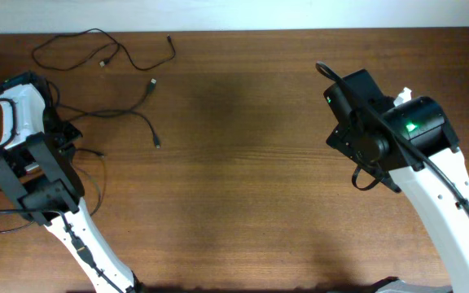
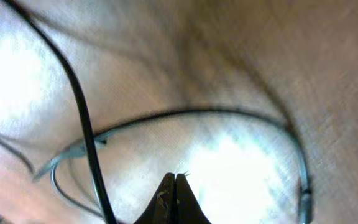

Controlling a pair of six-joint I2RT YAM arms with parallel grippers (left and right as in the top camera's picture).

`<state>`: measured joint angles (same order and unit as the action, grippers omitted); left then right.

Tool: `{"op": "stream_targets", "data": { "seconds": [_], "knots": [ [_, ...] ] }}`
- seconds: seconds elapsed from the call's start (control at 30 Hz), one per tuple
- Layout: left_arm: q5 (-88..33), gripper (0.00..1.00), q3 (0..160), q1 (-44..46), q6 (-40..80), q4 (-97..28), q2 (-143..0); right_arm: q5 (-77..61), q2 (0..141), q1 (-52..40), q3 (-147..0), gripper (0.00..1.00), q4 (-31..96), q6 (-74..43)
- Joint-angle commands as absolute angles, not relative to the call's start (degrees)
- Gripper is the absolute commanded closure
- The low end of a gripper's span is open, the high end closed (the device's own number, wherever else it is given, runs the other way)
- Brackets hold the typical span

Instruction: Untangle cables

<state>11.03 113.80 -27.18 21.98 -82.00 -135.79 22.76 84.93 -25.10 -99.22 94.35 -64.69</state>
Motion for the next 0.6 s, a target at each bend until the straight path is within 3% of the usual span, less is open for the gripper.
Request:
{"op": "stream_targets", "data": {
  "seconds": [0.0,0.33,0.57],
  "knots": [
    [11.84,1.0,114.37,-27.53,21.12,-85.41,-136.92,22.68,84.55,-25.04,-99.66,0.02,94.5,-64.79],
    [9.02,1.0,114.06,-27.53,22.22,-95.26,-136.75,22.68,84.55,-25.04,-99.66,0.02,94.5,-64.79],
    [5.82,1.0,102.13,-27.55,23.53,-89.65,-126.76,22.68,84.55,-25.04,-99.66,0.02,94.5,-64.79]
  ]
}}
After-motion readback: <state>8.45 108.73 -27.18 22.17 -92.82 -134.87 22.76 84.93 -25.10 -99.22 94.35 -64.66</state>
